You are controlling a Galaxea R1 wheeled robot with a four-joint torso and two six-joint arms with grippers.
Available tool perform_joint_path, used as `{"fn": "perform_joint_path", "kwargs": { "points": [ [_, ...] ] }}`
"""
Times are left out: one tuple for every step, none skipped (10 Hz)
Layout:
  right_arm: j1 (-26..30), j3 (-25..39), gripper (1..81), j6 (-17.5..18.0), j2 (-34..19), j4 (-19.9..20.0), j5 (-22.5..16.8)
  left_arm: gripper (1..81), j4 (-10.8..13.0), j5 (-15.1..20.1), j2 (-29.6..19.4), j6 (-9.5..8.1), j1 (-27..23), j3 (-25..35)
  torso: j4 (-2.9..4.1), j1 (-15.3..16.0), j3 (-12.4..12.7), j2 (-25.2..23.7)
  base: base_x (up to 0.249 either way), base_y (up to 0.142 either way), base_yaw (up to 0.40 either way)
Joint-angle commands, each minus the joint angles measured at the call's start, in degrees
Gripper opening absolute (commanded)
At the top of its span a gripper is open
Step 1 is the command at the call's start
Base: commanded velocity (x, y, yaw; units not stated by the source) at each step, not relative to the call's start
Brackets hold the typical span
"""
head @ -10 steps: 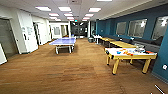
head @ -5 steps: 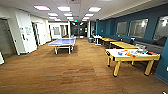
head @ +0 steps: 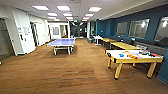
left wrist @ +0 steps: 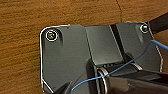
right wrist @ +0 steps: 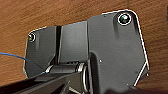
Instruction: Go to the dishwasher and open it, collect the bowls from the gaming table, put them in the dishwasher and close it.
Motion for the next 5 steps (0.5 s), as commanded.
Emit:
{"fn": "perform_joint_path", "kwargs": {
  "points": [
    [3.15, 0.22, 81.1, -0.09, 0.16, -0.16, -2.62, 81.1, -0.09, 2.68, 0.16, 0.05, -3.56, -0.18, 0.00, 0.01, 0.00, 0.00, 0.249, 0.000, 0.000],
    [3.15, 0.22, 81.1, -0.09, 0.07, -0.16, -2.62, 81.1, -0.01, 2.67, 0.16, 0.05, -3.48, -0.27, 0.00, 0.01, 0.00, 0.00, 0.249, 0.000, 0.000],
    [3.15, 0.22, 81.1, -0.09, 0.07, -0.16, -2.62, 81.1, -0.01, 2.76, 0.16, 0.05, -3.56, -0.27, 0.00, 0.01, 0.00, 0.00, 0.249, 0.000, 0.000],
    [3.24, 0.22, 81.1, -0.09, 0.07, -0.16, -2.71, 81.1, -0.01, 2.76, 0.16, 0.05, -3.57, -0.10, 0.00, 0.03, 0.00, 0.02, 0.249, 0.000, 0.000],
    [3.24, 0.22, 81.1, -0.09, 0.07, -0.16, -2.71, 81.1, 0.00, 2.76, 0.16, 0.05, -3.48, -0.10, 0.00, 0.03, 0.00, 0.02, 0.249, 0.000, 0.000]
  ]
}}
